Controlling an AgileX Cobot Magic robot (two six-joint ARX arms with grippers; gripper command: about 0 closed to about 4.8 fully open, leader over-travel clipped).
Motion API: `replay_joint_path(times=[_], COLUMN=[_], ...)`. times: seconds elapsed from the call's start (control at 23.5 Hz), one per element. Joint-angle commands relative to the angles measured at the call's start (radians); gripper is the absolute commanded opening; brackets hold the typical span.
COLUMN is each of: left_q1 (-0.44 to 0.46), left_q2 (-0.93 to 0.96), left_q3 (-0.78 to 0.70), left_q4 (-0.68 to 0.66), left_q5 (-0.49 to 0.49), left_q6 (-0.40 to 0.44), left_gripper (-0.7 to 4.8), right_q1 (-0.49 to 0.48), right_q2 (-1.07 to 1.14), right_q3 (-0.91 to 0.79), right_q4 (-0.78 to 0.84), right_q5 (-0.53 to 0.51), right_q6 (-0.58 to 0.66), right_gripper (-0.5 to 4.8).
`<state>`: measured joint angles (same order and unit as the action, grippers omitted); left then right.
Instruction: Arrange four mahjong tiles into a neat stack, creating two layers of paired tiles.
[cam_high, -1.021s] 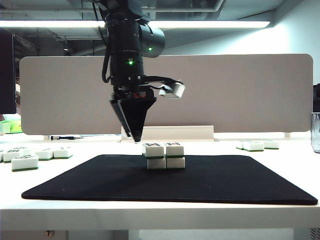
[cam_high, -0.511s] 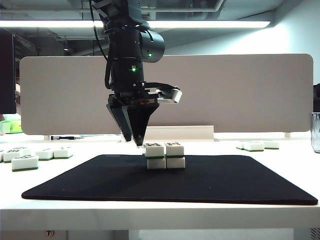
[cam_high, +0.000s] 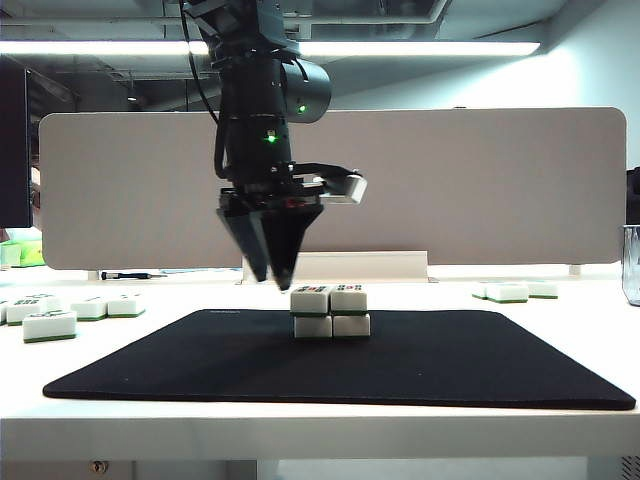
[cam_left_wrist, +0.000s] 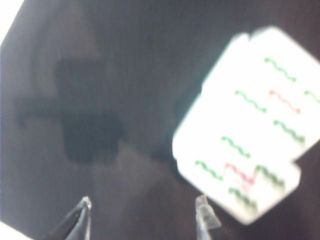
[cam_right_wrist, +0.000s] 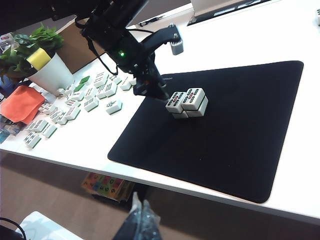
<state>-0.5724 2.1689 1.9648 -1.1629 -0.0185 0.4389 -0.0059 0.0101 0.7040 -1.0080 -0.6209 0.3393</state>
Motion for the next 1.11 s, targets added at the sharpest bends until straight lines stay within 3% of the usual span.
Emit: replay_joint_path(times=[0.04, 0.17, 0.26, 0.3, 0.34, 0.51, 0.68, 0.89, 1.11], left_q1=[-0.001, 0.0, 0.0, 0.0, 0.004, 0.008, 0.006, 0.006, 0.006], left_q2=[-0.013, -0.072, -0.125, -0.146, -0.195, -0.351, -0.466, -0.603, -0.691], left_q3=[0.04, 0.049, 0.048, 0.048, 0.048, 0.047, 0.047, 0.048, 0.048], left_q4=[-0.145, -0.204, -0.219, -0.22, -0.22, -0.256, -0.262, -0.269, -0.269], left_q5=[-0.075, -0.075, -0.075, -0.075, -0.075, -0.075, -0.075, -0.071, -0.071], left_q6=[-0.01, -0.077, -0.078, -0.082, -0.093, -0.127, -0.145, -0.208, -0.215], left_gripper=[2.73, 2.72, 2.61, 2.38, 1.8, 0.74, 0.29, 0.24, 0.24], right_q1=[0.001, 0.001, 0.001, 0.001, 0.001, 0.001, 0.001, 0.001, 0.001], right_q2=[-0.011, -0.011, -0.011, -0.011, -0.011, -0.011, -0.011, -0.011, -0.011], right_q3=[0.003, 0.003, 0.003, 0.003, 0.003, 0.003, 0.003, 0.003, 0.003], right_q4=[0.014, 0.008, 0.009, 0.01, 0.01, 0.01, 0.01, 0.01, 0.01], right_q5=[0.002, 0.001, 0.001, 0.001, 0.001, 0.001, 0.001, 0.001, 0.001], right_q6=[-0.003, -0.003, -0.003, -0.003, -0.003, -0.003, -0.003, -0.003, -0.003], right_gripper=[-0.01, -0.01, -0.01, -0.01, -0.01, -0.01, -0.01, -0.01, -0.01])
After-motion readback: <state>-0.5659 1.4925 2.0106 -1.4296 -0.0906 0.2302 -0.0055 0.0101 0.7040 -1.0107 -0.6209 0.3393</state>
